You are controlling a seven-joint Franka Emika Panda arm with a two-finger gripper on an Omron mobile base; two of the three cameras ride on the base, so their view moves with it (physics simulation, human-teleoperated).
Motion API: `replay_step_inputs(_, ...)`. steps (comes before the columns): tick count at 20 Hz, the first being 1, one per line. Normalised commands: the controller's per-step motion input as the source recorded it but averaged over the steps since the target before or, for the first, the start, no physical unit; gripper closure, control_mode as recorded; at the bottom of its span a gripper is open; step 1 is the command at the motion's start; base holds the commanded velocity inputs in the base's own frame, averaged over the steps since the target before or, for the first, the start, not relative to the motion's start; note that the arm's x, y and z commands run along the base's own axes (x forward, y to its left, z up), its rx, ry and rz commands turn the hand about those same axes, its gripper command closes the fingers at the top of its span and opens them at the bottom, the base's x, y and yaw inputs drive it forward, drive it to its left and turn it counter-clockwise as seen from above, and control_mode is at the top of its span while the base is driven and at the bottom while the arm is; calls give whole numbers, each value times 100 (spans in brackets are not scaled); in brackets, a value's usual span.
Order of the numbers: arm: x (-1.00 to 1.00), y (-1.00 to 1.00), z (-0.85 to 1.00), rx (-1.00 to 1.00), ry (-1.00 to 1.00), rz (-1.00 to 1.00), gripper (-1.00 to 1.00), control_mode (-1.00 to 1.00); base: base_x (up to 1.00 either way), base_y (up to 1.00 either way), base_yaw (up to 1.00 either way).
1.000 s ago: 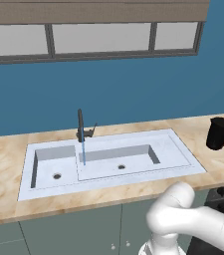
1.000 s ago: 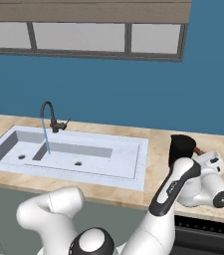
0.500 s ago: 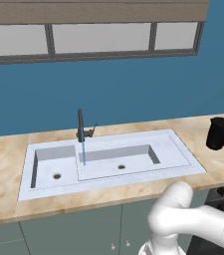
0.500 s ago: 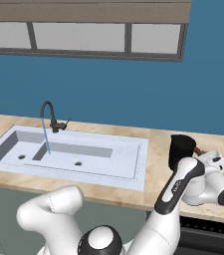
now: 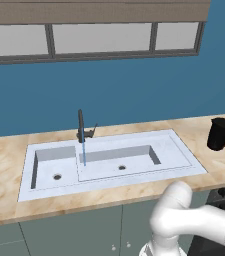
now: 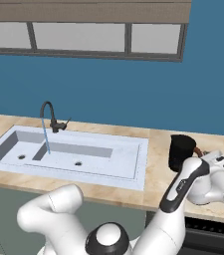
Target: Turn on the sink faucet and place the jug under the water for a few seconds to fill it up.
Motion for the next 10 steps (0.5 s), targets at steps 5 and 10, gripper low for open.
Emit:
replay_step_inputs(5, 15, -5, -15, -1, 7, 2, -100, -100, 0, 0, 0)
replay_step_inputs(10, 14, -11, -9, -1, 7, 3, -100, -100, 0, 0, 0)
